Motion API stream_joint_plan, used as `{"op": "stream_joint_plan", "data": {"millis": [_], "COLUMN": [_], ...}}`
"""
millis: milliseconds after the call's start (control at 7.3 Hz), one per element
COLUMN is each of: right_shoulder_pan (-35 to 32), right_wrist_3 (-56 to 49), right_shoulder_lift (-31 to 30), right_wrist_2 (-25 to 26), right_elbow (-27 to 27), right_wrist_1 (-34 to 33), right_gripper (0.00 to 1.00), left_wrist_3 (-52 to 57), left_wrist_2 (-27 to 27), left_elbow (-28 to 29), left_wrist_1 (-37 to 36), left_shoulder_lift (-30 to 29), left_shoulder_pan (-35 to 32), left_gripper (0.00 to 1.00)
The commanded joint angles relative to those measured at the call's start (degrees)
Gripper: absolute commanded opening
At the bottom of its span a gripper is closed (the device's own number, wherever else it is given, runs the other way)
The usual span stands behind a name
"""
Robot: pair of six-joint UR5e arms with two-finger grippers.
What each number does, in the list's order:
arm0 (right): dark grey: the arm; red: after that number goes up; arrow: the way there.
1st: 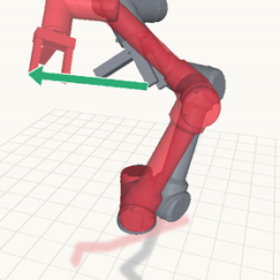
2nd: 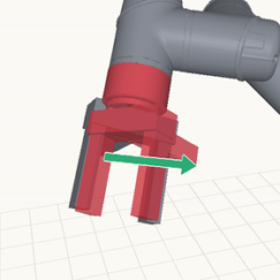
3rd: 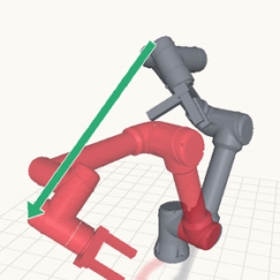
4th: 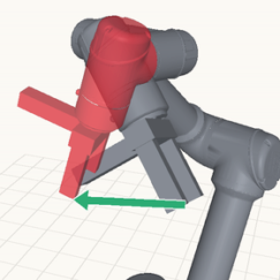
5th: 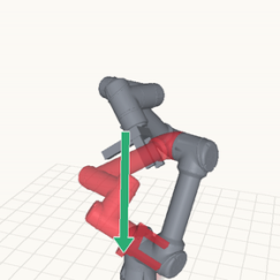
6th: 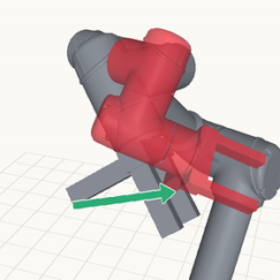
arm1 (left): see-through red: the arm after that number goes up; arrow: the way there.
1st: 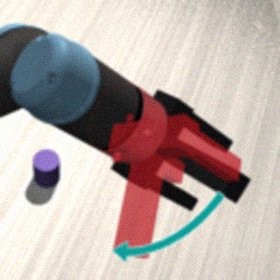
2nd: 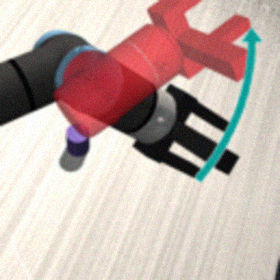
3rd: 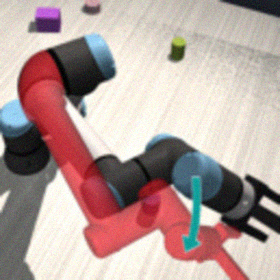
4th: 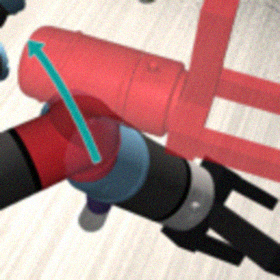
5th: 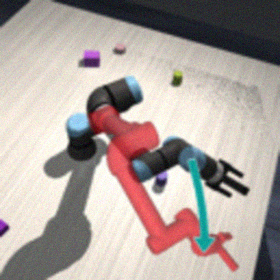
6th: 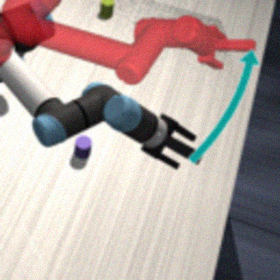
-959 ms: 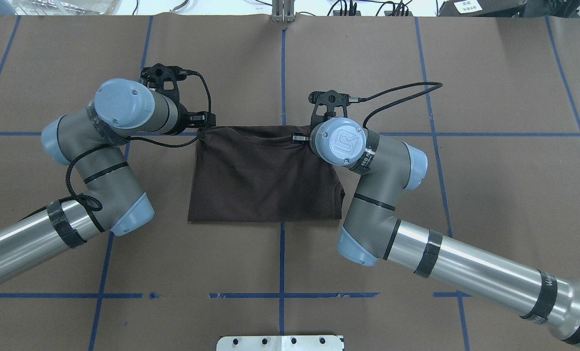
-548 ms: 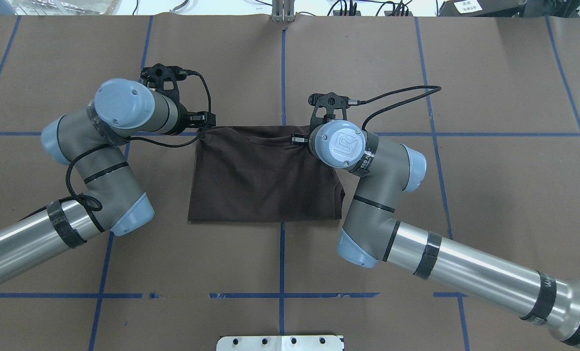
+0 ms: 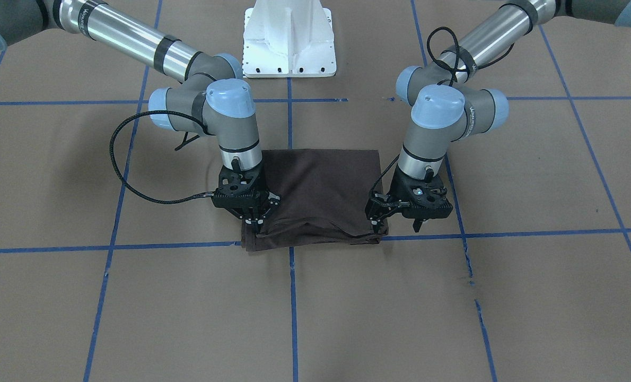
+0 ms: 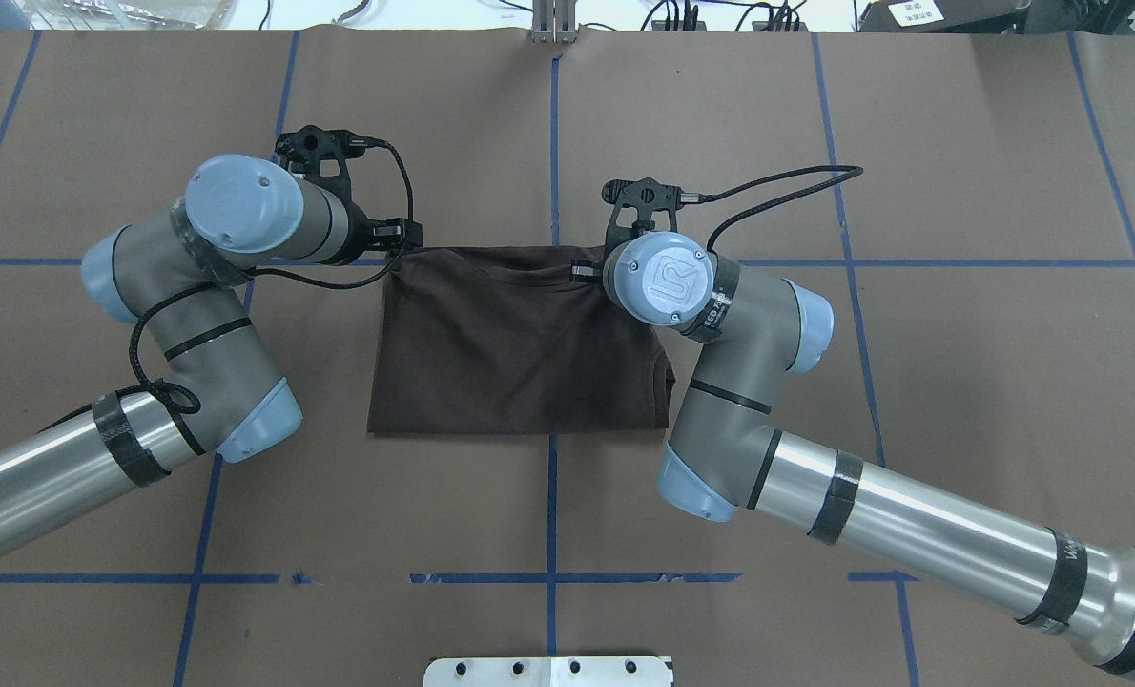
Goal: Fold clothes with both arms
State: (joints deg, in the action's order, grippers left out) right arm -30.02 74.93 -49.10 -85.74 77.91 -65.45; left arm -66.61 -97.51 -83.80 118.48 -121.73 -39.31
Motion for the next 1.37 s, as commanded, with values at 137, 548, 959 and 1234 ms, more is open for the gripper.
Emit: {"op": "stream_joint_plan", "data": {"millis": [137,548,959,1234], "right_shoulder_pan": [-1.44,-2.23,-3.81,-8.36], "right_wrist_3": [-5.47,-6.19,-8.39,-10.05], "right_shoulder_lift": [-2.13,-3.01,-3.19,-3.01], "right_wrist_2": [0.22,0.75,0.66,-8.67], "right_elbow": [0.57,0.57,0.49,1.1], "right_wrist_1": [-1.34,-1.35,-1.26,-1.52], "right_gripper": [0.0,0.0,0.99,1.0], "left_wrist_3": [-1.6,-1.6,-1.6,-2.21], "left_wrist_2": [0.03,0.03,-0.05,-0.05], "left_elbow": [0.04,-0.05,-0.48,-1.01], "left_wrist_1": [0.0,0.0,0.0,-0.09], "left_shoulder_lift": [0.0,0.0,-0.09,-0.18], "left_shoulder_pan": [0.37,0.37,0.46,0.46], "left_gripper": [1.0,1.0,1.0,1.0]}}
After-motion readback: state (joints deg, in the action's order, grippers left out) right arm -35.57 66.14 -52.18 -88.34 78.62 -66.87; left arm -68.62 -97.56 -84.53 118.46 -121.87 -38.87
